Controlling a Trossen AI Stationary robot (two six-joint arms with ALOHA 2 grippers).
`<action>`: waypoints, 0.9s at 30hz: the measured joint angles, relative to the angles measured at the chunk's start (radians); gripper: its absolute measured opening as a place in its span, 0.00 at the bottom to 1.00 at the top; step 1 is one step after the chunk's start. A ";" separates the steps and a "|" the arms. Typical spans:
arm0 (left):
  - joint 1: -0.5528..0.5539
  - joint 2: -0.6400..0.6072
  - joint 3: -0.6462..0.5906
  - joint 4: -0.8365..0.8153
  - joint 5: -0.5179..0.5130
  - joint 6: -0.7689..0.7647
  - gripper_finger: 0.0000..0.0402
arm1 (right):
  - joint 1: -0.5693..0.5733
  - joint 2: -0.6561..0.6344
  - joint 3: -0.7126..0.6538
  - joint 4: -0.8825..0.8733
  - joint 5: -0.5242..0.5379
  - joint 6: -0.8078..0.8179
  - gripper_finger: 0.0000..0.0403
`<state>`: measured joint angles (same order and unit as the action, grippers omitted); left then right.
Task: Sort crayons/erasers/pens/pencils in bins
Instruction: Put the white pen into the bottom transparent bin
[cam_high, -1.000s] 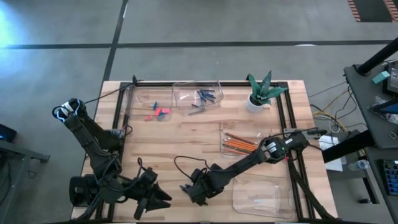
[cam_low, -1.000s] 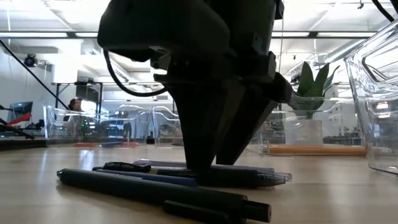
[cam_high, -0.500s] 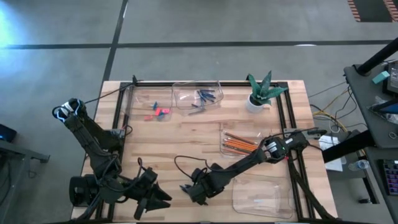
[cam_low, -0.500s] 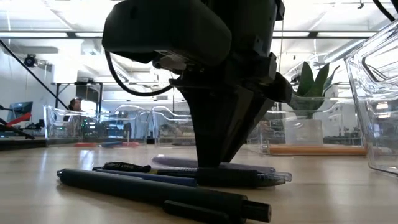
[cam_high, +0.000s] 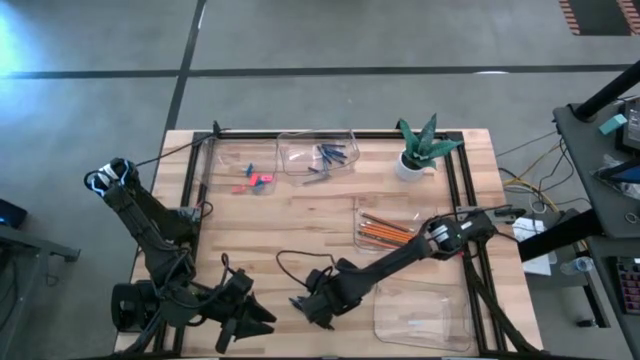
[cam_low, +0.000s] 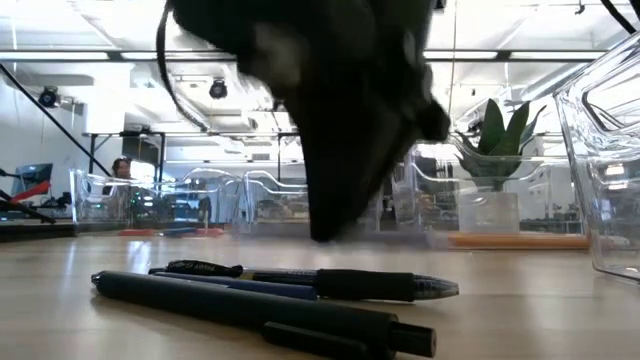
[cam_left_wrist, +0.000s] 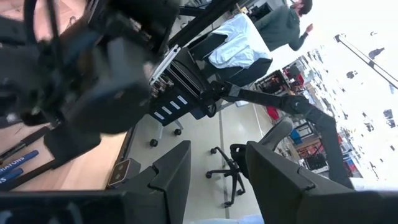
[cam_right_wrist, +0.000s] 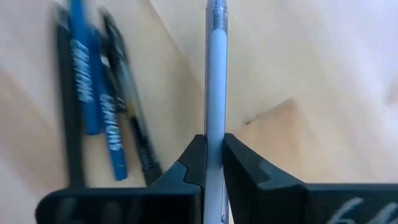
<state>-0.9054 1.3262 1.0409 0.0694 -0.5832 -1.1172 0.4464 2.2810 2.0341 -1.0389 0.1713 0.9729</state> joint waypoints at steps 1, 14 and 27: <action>0.000 0.000 0.000 0.000 0.000 0.000 0.35 | 0.000 -0.014 0.001 0.000 0.010 -0.008 0.06; 0.000 0.000 -0.001 0.015 -0.067 -0.002 0.35 | 0.013 -0.248 0.005 -0.071 0.077 -0.188 0.06; 0.017 0.000 -0.001 0.028 -0.277 -0.002 0.35 | 0.270 -0.480 -0.042 -0.332 0.082 -0.069 0.06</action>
<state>-0.8886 1.3262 1.0401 0.0979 -0.8603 -1.1187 0.7161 1.8010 1.9918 -1.3704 0.2535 0.9042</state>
